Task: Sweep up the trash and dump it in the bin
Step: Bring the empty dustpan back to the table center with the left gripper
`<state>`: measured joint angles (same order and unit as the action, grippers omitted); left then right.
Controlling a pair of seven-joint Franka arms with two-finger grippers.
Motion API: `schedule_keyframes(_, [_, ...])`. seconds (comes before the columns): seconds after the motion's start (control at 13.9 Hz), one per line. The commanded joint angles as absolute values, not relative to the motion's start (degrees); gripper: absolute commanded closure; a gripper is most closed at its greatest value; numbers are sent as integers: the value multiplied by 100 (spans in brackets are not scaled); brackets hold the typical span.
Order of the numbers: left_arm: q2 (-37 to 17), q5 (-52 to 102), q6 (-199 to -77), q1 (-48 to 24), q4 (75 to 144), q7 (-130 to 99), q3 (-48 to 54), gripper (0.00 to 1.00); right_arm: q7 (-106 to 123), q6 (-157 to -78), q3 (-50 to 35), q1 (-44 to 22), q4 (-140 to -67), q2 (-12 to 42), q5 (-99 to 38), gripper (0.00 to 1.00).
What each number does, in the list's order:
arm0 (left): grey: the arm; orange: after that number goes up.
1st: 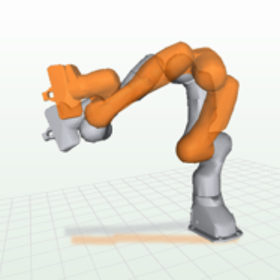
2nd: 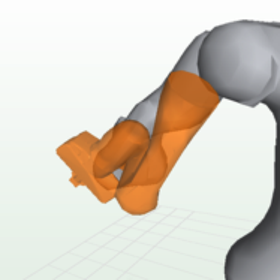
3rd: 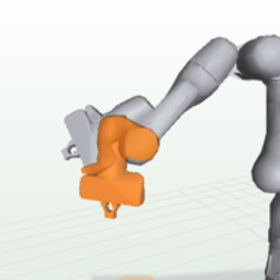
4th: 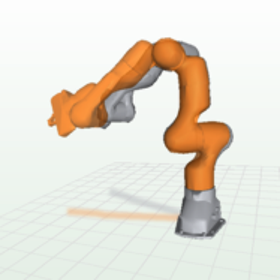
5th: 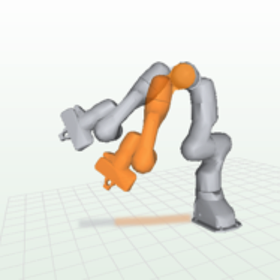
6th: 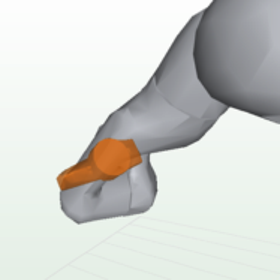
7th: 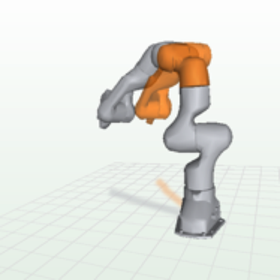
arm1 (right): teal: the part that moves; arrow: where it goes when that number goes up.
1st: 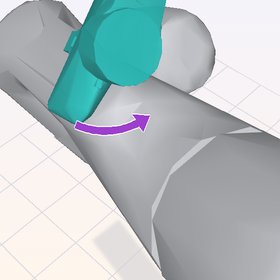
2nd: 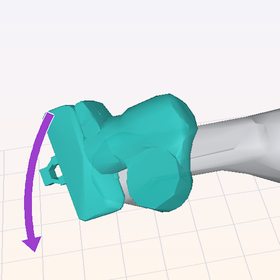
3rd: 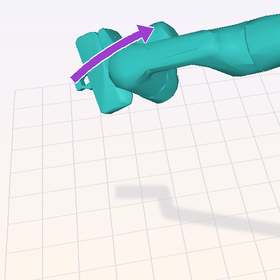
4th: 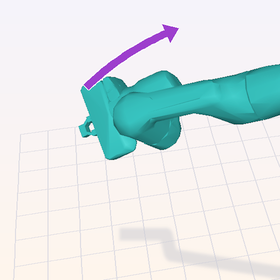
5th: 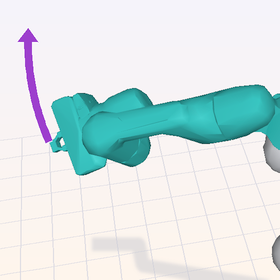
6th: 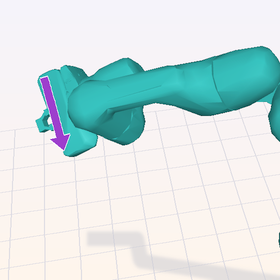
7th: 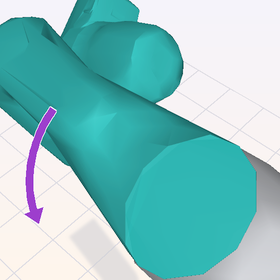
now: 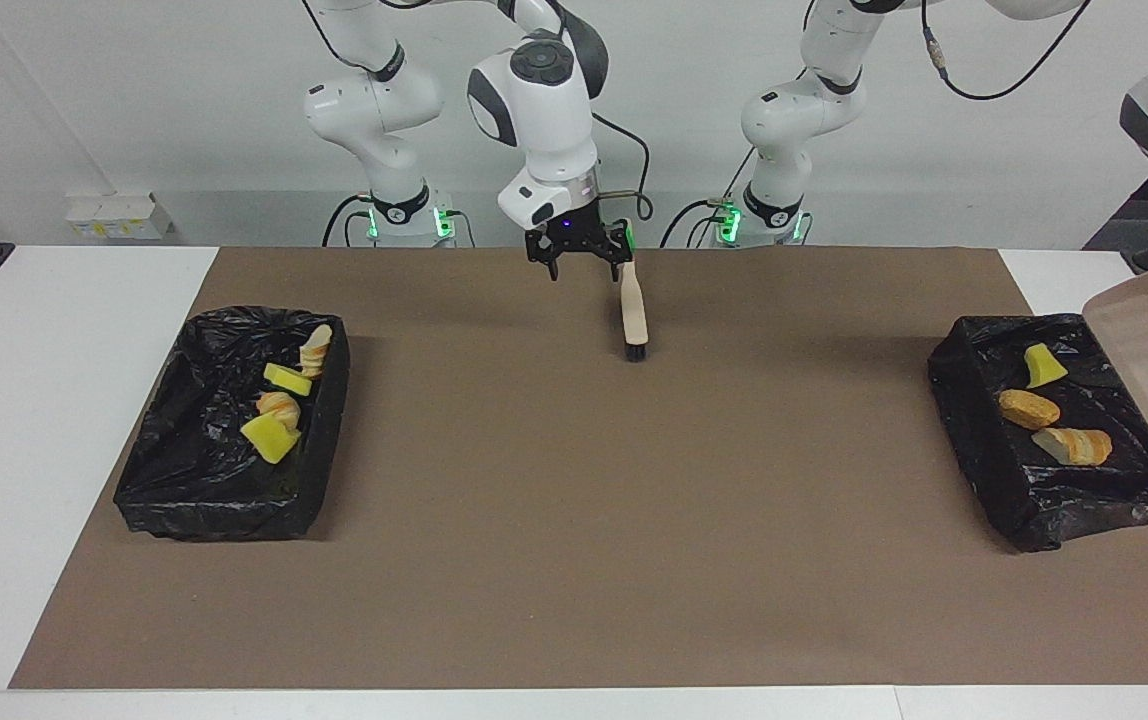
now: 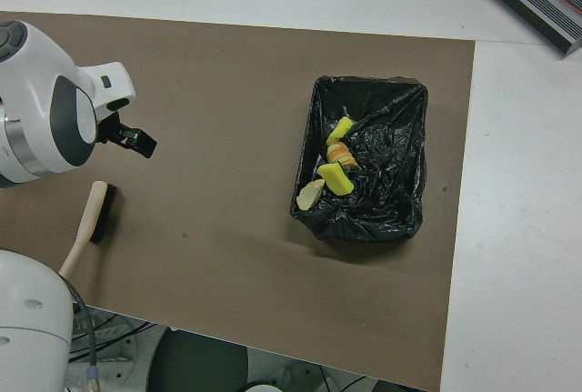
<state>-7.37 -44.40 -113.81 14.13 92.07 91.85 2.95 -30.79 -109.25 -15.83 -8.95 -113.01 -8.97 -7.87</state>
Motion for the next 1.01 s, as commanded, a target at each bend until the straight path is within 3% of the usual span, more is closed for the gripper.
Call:
schedule_keyframes(0.0, [-615,-3346,-11155,1266,9360,8974,220,100,-2463,-10198,-1582,-354,-10594,-766,-529,0])
schedule_keyframes(0.58, [-650,-1724,-10898,230,10107,6122,220,100,-2048,-8790,-1599,43,-8677,105,439,0])
schedule_keyframes(0.93, [-879,-1215,-10977,-815,10704,3066,220,100,-1750,-8675,-1582,193,-8464,176,404,0])
